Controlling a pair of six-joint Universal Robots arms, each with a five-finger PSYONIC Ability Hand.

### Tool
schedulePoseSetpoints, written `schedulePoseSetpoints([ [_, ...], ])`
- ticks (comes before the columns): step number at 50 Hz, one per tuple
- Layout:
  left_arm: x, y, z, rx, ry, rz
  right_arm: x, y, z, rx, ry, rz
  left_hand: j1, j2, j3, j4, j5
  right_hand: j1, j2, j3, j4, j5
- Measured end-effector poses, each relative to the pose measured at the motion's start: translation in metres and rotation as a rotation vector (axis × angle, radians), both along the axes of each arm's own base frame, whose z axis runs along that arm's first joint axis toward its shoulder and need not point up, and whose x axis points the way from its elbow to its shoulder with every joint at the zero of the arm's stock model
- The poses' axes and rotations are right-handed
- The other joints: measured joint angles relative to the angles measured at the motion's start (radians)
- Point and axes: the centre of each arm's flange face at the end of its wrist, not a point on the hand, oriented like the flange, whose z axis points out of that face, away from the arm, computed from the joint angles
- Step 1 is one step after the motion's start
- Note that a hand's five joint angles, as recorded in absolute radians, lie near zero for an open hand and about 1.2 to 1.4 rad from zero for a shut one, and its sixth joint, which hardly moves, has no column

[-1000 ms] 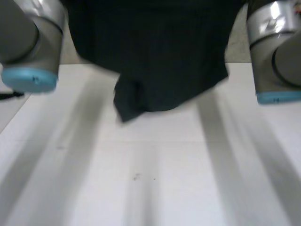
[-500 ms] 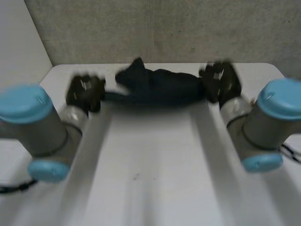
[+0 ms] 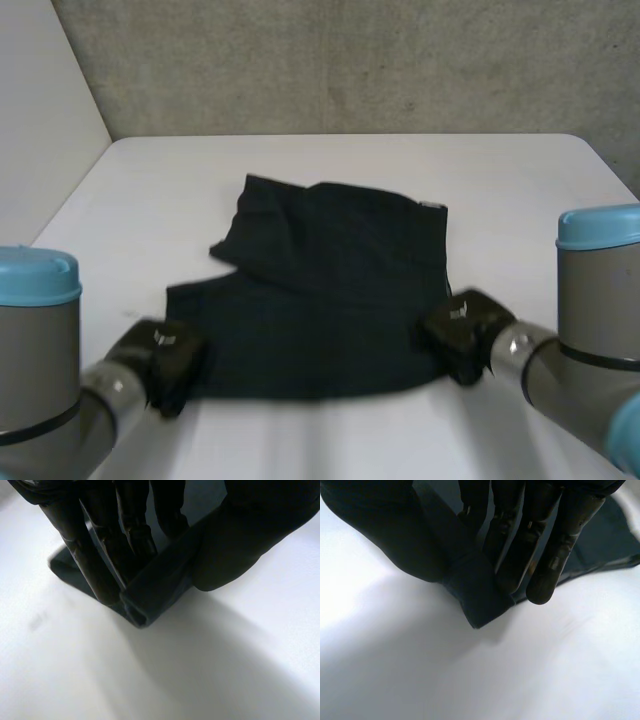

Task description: Fold the shorts.

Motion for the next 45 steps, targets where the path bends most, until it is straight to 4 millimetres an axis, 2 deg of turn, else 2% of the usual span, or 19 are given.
schedulePoseSetpoints([
  [3,0.012,0.025,0.006,0.11,-0.083,-0.024,-0.012,0.027,0.003,0.089,0.111,0.07,0.0,0.0,0.0,0.0,0.0,0.0,0.0,0.0,0.0,0.0],
  [4,0.012,0.025,0.006,0.11,-0.083,-0.024,-0.012,0.027,0.003,0.089,0.111,0.07,0.0,0.0,0.0,0.0,0.0,0.0,0.0,0.0,0.0,0.0],
  [5,0.017,0.035,0.009,0.15,-0.121,-0.042,-0.013,0.03,0.004,0.099,0.124,0.08,0.0,0.0,0.0,0.0,0.0,0.0,0.0,0.0,0.0,0.0],
  [6,0.021,0.044,0.013,0.177,-0.155,-0.063,-0.021,0.049,0.01,0.156,0.193,0.145,0.0,0.0,0.0,0.0,0.0,0.0,0.0,0.0,0.0,0.0],
  [9,0.024,0.049,0.021,0.162,-0.194,-0.105,-0.024,0.061,0.019,0.179,0.212,0.203,0.0,0.0,0.0,0.0,0.009,0.0,0.0,0.0,0.0,0.0],
  [12,0.02,0.04,0.029,0.08,-0.197,-0.133,-0.021,0.059,0.027,0.157,0.18,0.216,0.0,0.0,0.0,0.0,0.009,0.0,0.0,0.0,0.0,0.0],
  [15,0.012,0.022,0.036,-0.026,-0.18,-0.147,-0.016,0.049,0.036,0.116,0.121,0.192,0.0,0.0,0.0,0.0,0.019,0.0,0.0,0.0,0.0,0.0],
  [20,-0.016,-0.032,0.039,-0.215,-0.125,-0.146,-0.001,0.01,0.04,0.021,-0.007,0.093,0.003,0.0,0.0,0.0,0.019,0.0,0.0,0.0,0.0,0.005],
  [22,-0.025,-0.047,0.038,-0.252,-0.11,-0.144,0.002,0.0,0.039,0.0,-0.03,0.069,0.003,0.0,0.0,0.0,0.019,0.0,0.0,0.0,0.0,0.005],
  [25,-0.044,-0.078,0.033,-0.308,-0.087,-0.141,0.008,-0.024,0.035,-0.071,-0.047,0.009,0.006,0.0,0.0,0.0,0.019,0.0,0.0,0.0,0.0,0.005],
  [28,-0.069,-0.119,0.022,-0.367,-0.07,-0.124,0.014,-0.055,0.028,-0.182,-0.049,-0.068,0.007,0.0,0.0,0.0,0.019,0.0,0.0,0.0,0.0,0.005],
  [29,-0.071,-0.123,0.02,-0.374,-0.069,-0.121,0.015,-0.059,0.027,-0.196,-0.05,-0.075,0.007,0.0,0.0,0.0,0.019,0.0,0.0,0.0,0.0,0.005],
  [34,-0.097,-0.173,0.002,-0.458,-0.069,-0.058,0.028,-0.102,0.014,-0.36,-0.065,-0.137,0.007,0.001,0.0,0.0,0.019,0.0,0.0,0.0,0.0,0.005],
  [38,-0.111,-0.198,-0.008,-0.519,-0.055,-0.03,0.038,-0.126,0.0,-0.454,-0.07,-0.135,0.007,0.001,0.0,0.0,0.019,0.0,0.0,0.0,0.0,0.005],
  [42,-0.12,-0.214,-0.016,-0.579,-0.028,-0.016,0.045,-0.142,-0.012,-0.521,-0.067,-0.116,-0.004,-0.012,-0.012,-0.013,0.009,0.0,0.0,0.0,0.0,0.005],
  [43,-0.122,-0.216,-0.017,-0.587,-0.022,-0.015,0.047,-0.145,-0.016,-0.537,-0.068,-0.111,-0.057,-0.085,-0.081,-0.079,-0.044,0.0,0.0,0.0,0.0,0.005],
  [44,-0.126,-0.22,-0.018,-0.614,-0.004,-0.016,0.05,-0.151,-0.021,-0.572,-0.073,-0.106,-0.296,-0.317,-0.308,-0.317,-0.273,-0.19,-0.247,-0.252,-0.256,-0.206],
  [45,-0.128,-0.221,-0.019,-0.629,0.007,-0.018,0.052,-0.154,-0.023,-0.591,-0.076,-0.105,-0.438,-0.443,-0.432,-0.444,-0.398,-0.364,-0.45,-0.449,-0.434,-0.369],
])
